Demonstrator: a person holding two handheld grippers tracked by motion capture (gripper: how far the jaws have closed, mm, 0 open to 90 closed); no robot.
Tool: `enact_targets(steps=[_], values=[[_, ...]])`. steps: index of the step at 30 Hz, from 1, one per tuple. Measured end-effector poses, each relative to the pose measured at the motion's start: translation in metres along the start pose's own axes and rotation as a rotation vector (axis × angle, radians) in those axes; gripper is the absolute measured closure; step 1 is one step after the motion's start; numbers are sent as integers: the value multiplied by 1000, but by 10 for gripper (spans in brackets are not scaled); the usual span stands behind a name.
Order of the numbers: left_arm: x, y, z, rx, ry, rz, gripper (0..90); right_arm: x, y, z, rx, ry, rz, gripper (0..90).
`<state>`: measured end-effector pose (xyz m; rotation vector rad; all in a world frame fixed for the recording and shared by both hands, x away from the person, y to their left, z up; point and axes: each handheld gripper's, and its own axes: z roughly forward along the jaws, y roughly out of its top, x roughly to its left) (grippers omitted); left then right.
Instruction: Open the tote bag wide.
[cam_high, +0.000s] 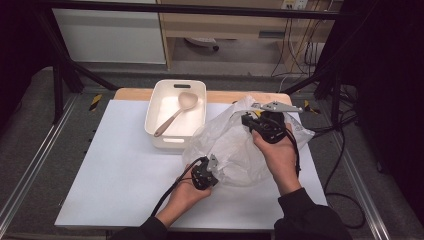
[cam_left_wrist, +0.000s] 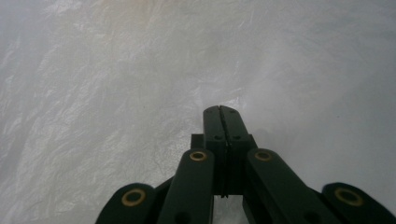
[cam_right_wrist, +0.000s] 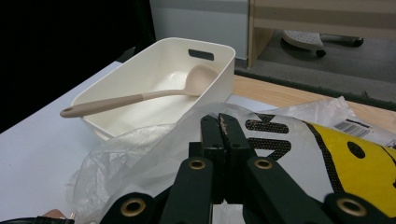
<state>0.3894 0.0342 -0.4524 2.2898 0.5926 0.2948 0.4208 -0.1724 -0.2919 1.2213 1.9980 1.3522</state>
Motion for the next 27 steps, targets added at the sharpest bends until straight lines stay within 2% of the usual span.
enact_targets(steps=[5,9,12,16,21,27], values=[[-1,0,0,-13,8,-7,900,0,-6,3,17,7,5,900],[-6,4,-10,-62,11,-10,900,1,-13,7,27,14,17,900],[-9,9,-26,-98,-6,-20,900,2,-20,10,30,24,26,900],[-14,13,-46,-113,-28,-18,900,4,-24,12,29,33,35,900],[-14,21,-74,-125,-26,-33,900,3,-30,14,20,38,45,900],[0,29,-102,-153,-11,-68,900,-1,-36,15,13,44,64,900]])
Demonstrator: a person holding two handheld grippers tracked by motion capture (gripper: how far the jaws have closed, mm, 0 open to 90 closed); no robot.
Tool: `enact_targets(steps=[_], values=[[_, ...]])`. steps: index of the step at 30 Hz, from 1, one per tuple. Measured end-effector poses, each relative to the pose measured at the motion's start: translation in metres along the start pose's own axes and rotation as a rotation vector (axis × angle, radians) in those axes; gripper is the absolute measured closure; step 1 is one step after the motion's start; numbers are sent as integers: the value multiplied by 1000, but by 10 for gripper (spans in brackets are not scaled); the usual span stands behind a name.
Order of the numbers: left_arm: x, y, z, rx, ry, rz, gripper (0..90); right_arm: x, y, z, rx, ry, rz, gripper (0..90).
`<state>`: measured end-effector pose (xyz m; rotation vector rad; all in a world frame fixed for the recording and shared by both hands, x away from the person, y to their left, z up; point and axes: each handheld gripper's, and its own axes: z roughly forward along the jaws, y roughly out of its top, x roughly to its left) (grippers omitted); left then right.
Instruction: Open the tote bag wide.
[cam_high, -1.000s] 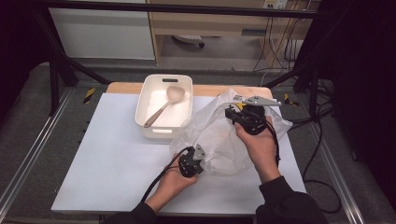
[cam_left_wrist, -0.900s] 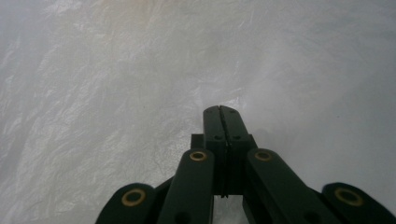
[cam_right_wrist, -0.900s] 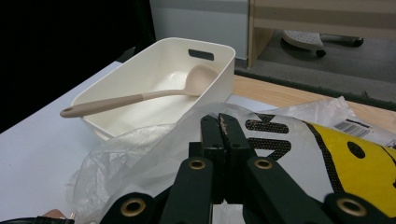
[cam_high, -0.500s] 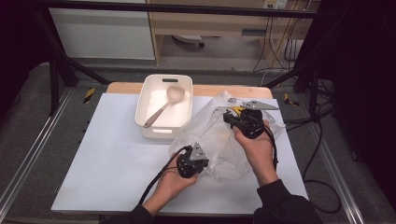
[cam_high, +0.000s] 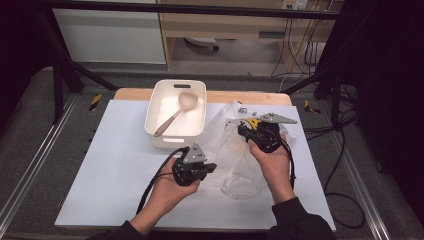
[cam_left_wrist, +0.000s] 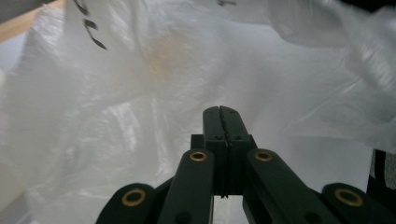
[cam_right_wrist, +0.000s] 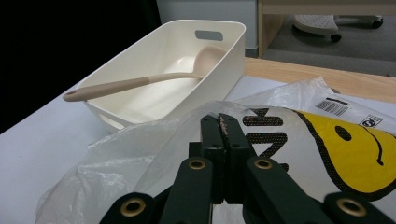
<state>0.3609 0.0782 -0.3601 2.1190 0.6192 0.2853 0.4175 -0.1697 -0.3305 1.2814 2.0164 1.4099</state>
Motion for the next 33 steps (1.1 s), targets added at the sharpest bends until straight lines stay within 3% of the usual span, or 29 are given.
enact_targets(steps=[2,8,13,14,15,17,18,22,26,33], values=[[7,4,-6,-18,5,-21,900,-1,-1,2,12,2,-8,900],[26,13,-22,-47,67,-32,897,-2,-3,2,22,3,-17,900],[40,20,-34,-78,156,-41,588,-4,-7,6,41,8,-20,900],[43,21,-36,-88,174,-48,588,-4,-7,6,41,8,-20,900],[45,22,-38,-92,189,-50,465,-4,-8,7,45,13,-21,900],[51,24,-40,-97,214,-63,348,-4,-9,8,48,14,-20,900],[56,25,-42,-95,220,-68,348,-3,-9,9,50,14,-22,900],[69,30,-49,-91,255,-110,180,-2,-11,10,58,21,-27,900],[81,38,-55,-97,280,-131,124,-2,-12,10,65,23,-29,900],[101,50,-62,-78,323,-126,104,-2,-16,10,79,29,-33,900]])
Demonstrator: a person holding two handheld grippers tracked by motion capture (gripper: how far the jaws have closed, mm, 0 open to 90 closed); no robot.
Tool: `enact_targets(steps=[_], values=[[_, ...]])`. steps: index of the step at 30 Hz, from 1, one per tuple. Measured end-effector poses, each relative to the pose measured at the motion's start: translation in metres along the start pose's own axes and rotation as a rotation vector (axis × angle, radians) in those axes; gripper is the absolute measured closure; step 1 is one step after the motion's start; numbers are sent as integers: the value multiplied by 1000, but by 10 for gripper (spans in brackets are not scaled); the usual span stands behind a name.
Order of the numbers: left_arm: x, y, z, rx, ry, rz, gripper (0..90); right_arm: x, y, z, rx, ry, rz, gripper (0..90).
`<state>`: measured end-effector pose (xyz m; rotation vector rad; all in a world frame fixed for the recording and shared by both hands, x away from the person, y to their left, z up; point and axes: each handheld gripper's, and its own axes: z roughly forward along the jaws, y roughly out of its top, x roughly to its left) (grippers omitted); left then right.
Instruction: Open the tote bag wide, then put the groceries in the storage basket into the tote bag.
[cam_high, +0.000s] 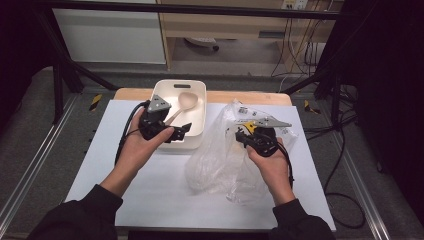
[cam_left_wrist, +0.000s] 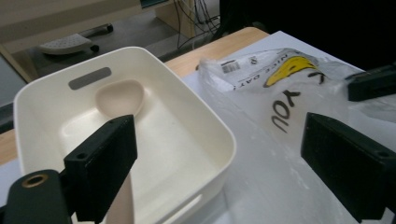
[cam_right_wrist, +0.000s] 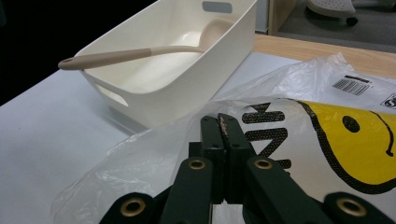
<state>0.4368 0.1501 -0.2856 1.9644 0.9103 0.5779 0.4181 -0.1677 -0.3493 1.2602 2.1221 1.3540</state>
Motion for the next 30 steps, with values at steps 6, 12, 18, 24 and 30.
enact_targets(steps=[6,12,18,24,30], values=[[17,2,7,31,36,-5,105,2,-3,0,11,7,-6,900],[29,-2,15,48,44,-26,107,3,-5,1,19,8,-15,900],[41,-8,26,79,50,-62,121,1,-8,2,26,8,-10,900],[53,-14,46,136,81,-68,167,-2,-10,3,30,4,2,900],[60,-22,60,189,92,-89,212,-5,-10,1,26,5,7,900]])
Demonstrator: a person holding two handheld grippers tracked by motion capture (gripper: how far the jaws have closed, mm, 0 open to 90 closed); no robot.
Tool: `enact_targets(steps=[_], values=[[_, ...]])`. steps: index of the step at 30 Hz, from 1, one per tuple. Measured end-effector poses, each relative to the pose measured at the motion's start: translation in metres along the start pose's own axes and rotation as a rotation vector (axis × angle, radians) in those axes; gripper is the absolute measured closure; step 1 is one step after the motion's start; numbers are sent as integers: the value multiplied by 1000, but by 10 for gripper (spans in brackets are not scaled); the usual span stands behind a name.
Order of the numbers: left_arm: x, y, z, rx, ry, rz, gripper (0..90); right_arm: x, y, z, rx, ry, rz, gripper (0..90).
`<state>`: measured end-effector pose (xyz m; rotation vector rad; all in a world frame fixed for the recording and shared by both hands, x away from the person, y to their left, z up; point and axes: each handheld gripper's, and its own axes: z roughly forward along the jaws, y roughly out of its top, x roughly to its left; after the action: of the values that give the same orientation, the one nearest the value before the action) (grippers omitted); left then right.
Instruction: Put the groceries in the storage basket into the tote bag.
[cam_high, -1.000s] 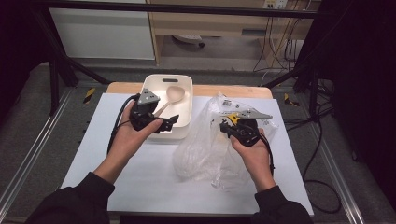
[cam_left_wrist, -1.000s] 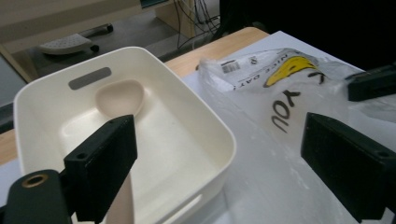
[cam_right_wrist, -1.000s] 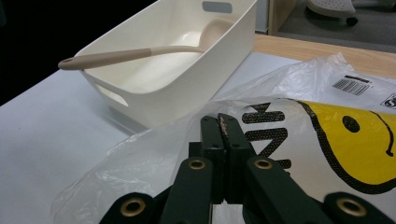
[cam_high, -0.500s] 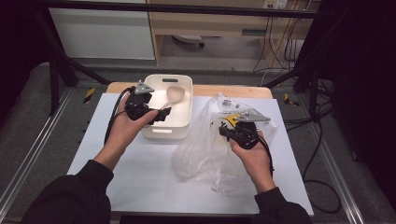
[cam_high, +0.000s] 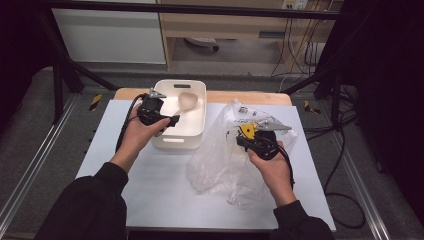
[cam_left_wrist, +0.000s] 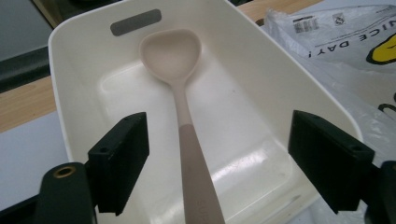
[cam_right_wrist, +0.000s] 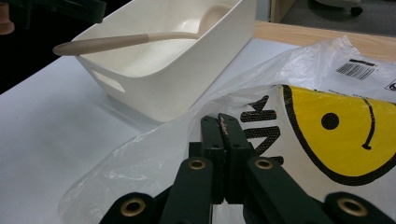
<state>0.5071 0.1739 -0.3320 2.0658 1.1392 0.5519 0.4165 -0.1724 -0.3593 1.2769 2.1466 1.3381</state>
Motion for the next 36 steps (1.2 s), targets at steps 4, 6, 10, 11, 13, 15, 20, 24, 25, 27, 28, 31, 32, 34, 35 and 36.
enact_targets(steps=[4,6,10,11,13,15,20,24,25,27,28,31,32,34,35,36], values=[[3,-2,9,42,4,-10,251,0,0,0,1,3,0,900],[2,-3,14,58,3,-11,273,0,0,0,0,4,0,900],[1,-5,22,78,0,-5,323,0,0,0,0,6,0,900],[1,-5,23,79,1,-6,332,-1,0,-1,2,7,-1,900],[2,-7,26,82,-1,-22,352,-1,0,-1,2,6,1,900],[2,-8,28,87,0,-25,374,-2,0,-1,2,5,2,900],[1,-9,31,96,1,-24,419,-4,0,-1,2,5,4,900],[1,-9,33,103,6,-27,453,-4,-1,-1,6,5,9,900],[1,-9,33,108,5,-29,459,-5,-1,-1,6,4,10,900],[2,-11,34,110,4,-30,470,-5,-1,-1,7,3,14,900],[2,-11,34,111,0,-34,478,-5,-1,-1,7,4,12,900],[4,-13,35,114,2,-41,496,-6,-1,-1,7,4,10,900],[4,-13,35,115,-4,-46,503,-6,-2,-1,7,4,9,900],[5,-14,36,124,-8,-51,513,-5,-2,-1,8,4,10,900],[5,-14,37,127,-8,-52,521,-5,-2,-1,8,4,10,900],[5,-14,37,129,-9,-52,526,-5,-2,-1,8,4,10,900]])
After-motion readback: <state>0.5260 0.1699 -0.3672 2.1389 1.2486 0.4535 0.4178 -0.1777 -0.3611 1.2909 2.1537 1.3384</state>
